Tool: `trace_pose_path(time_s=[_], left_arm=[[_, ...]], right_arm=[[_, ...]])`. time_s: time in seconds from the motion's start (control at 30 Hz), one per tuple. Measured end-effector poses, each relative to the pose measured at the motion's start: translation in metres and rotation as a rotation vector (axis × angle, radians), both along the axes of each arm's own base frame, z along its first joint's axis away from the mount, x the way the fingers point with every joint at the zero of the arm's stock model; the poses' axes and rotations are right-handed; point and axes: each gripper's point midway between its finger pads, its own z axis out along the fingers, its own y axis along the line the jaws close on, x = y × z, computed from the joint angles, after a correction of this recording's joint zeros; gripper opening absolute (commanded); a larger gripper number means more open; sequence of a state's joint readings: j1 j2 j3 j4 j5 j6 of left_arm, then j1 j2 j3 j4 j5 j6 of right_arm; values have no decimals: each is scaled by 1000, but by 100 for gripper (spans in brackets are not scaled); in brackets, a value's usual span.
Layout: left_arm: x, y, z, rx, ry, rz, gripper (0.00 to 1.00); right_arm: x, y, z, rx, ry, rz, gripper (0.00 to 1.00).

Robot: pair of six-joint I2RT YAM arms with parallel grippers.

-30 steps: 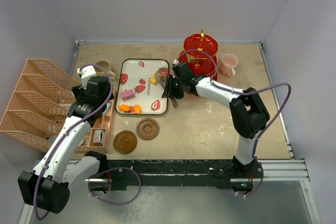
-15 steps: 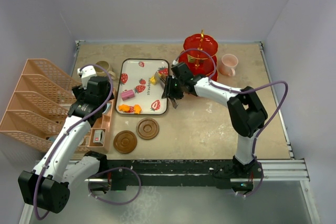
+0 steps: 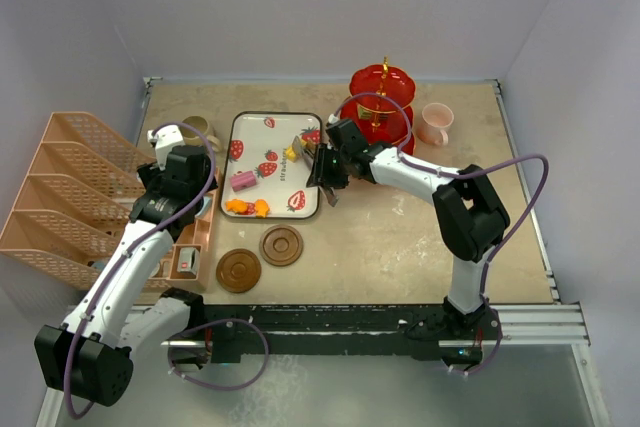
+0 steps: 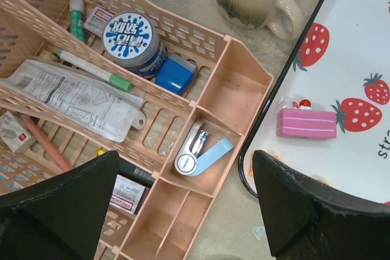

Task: Serve the afternoon tea
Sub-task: Pick up the desert from the tray.

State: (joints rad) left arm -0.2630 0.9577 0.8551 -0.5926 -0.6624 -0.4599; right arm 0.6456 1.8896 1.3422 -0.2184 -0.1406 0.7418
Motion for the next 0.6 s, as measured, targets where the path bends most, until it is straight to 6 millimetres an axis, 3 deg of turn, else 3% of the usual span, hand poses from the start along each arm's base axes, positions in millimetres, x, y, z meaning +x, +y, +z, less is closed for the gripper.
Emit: trace_pose_path(time_s=[0.6], left_arm=[[0,0,0,0,0,0,87]], right_arm=[[-1,11,4,-22,-9,16,35]])
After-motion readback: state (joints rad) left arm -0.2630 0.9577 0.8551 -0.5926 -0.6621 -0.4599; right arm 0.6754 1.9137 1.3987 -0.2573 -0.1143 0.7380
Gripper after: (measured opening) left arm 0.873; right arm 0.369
